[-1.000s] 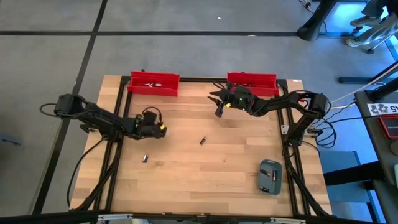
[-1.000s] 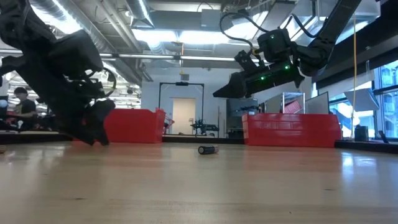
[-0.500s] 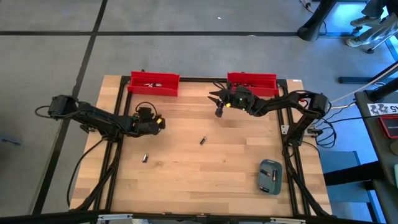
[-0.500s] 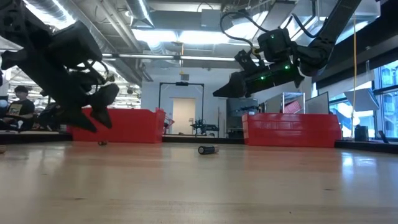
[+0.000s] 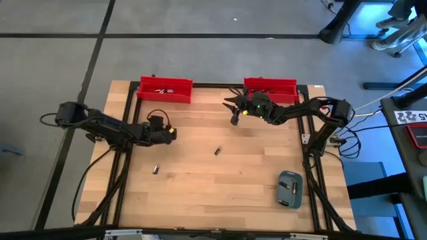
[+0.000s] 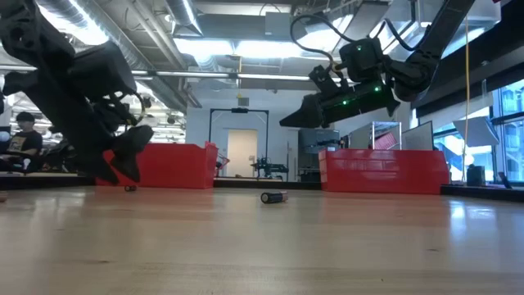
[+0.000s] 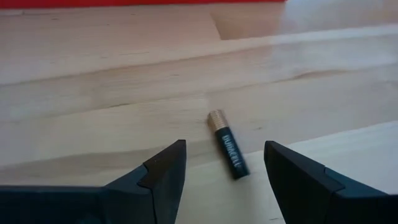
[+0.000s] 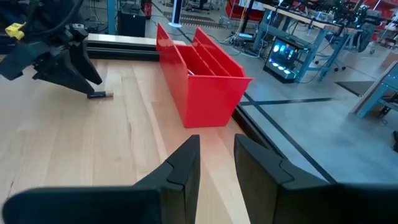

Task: Sort batteries
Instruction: Put the small black battery into the right red bin

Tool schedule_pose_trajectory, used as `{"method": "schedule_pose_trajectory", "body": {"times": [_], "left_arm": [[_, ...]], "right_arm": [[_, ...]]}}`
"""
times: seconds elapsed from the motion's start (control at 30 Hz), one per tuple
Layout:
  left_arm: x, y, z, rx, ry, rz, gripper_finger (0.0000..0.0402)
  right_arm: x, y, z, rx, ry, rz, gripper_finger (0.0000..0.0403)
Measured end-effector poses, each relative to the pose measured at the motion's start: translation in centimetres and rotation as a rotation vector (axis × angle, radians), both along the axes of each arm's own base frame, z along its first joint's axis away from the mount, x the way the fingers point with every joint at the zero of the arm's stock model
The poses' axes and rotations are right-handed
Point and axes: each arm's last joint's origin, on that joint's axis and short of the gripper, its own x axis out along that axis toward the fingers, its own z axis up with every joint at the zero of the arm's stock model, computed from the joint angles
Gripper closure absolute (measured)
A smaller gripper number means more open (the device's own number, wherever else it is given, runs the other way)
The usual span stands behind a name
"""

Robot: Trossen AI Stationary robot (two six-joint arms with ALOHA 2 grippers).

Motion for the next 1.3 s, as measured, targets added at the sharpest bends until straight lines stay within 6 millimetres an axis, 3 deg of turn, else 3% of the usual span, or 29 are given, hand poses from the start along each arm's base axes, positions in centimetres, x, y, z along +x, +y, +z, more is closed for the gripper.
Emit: {"method": "schedule_pose_trajectory", "body": {"times": [0.3, 0.77, 1.13, 1.3], "left_arm": [[0.1, 0.1, -1.2, -0.026, 0.075, 0.002, 0.0211], [0.1, -0.9, -1.3, -0.020, 0.106, -0.079, 0.0386], [0.6, -2.6, -1.2, 0.017, 0.072, -0.191, 0.0394], [1.5, -3.4, -0.8, 0.038, 0.005, -0.279, 0.0392]], "right_arm": [[0.0, 0.0, -0.1, 0.007, 0.004, 0.002, 0.0302], [0.0, 0.4, -0.6, 0.199, -0.008, 0.070, 0.0302], [0.2, 1.2, -0.7, 0.285, -0.005, 0.206, 0.0302], [0.8, 2.6, -0.9, 0.182, 0.028, 0.281, 0.0302]]}}
